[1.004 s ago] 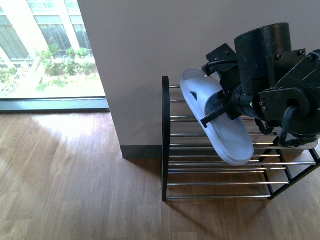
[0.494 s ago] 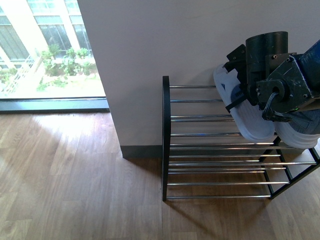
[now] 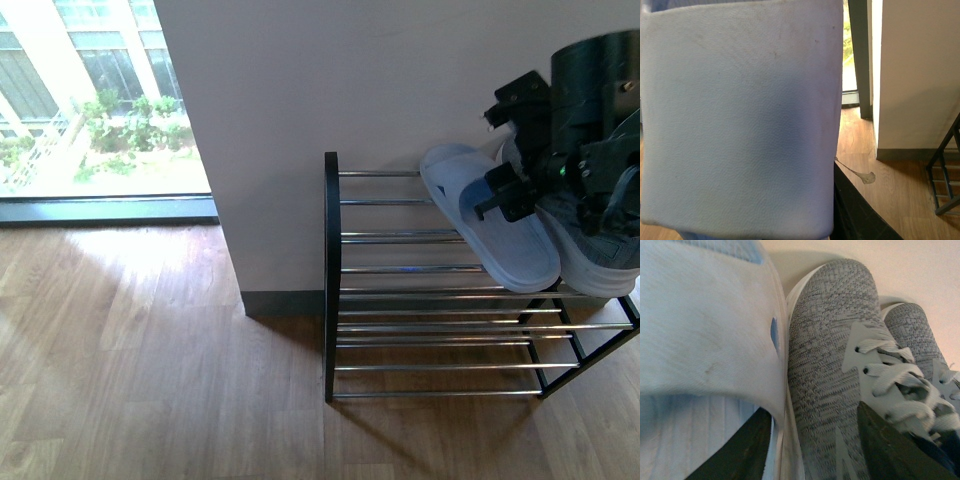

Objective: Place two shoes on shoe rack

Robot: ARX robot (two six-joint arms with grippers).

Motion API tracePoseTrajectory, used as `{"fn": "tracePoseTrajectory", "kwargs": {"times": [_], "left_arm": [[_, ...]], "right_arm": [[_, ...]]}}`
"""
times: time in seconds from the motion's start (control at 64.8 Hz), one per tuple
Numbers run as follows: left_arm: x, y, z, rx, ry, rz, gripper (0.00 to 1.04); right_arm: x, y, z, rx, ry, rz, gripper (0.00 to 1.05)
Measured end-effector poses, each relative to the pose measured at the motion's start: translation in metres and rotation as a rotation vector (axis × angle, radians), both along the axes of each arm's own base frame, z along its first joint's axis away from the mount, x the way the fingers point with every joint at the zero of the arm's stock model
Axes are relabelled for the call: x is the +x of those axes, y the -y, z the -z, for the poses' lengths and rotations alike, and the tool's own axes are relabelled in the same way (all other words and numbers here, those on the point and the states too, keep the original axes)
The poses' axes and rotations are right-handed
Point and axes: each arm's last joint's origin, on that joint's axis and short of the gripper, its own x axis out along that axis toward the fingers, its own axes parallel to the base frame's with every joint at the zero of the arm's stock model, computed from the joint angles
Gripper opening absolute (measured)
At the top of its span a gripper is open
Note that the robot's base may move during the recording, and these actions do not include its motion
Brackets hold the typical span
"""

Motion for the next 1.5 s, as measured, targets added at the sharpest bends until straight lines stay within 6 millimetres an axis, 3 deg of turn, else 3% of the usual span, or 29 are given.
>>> {"fn": "tracePoseTrajectory", "kwargs": {"times": [0.154, 0.263, 0.51, 0.602, 0.71, 0.803, 0.942, 1.127, 1.498], "left_arm": [[0.000, 0.000, 0.000, 0.000, 0.000, 0.000, 0.02], [0.000, 0.000, 0.000, 0.000, 0.000, 0.000, 0.02], [0.000, 0.000, 0.000, 0.000, 0.000, 0.000, 0.02], [0.000, 0.000, 0.000, 0.000, 0.000, 0.000, 0.02], [0.000, 0.000, 0.000, 0.000, 0.000, 0.000, 0.02], [0.000, 0.000, 0.000, 0.000, 0.000, 0.000, 0.02], [0.000, 0.000, 0.000, 0.000, 0.000, 0.001, 0.02], [0.000, 0.000, 0.000, 0.000, 0.001, -0.001, 0.02], [0.000, 0.000, 0.000, 0.000, 0.001, -0.001, 0.02]], "right_arm": [[-0.020, 0.001, -0.038, 0.153, 0.035, -0.048, 0.82], [-0.046, 0.004, -0.064, 0.269, 0.059, -0.094, 0.97], [-0.119, 0.029, -0.123, 0.526, 0.145, -0.206, 0.96], [-0.164, 0.051, -0.151, 0.629, 0.208, -0.248, 0.96], [-0.203, 0.076, -0.165, 0.700, 0.275, -0.227, 0.96], [-0.221, 0.089, -0.167, 0.721, 0.335, -0.190, 0.96], [-0.224, 0.091, -0.167, 0.728, 0.346, -0.173, 0.96], [-0.238, 0.087, -0.157, 0.567, 0.620, -0.042, 0.68], [-0.265, 0.074, -0.142, 0.552, 0.628, -0.044, 0.15]]}}
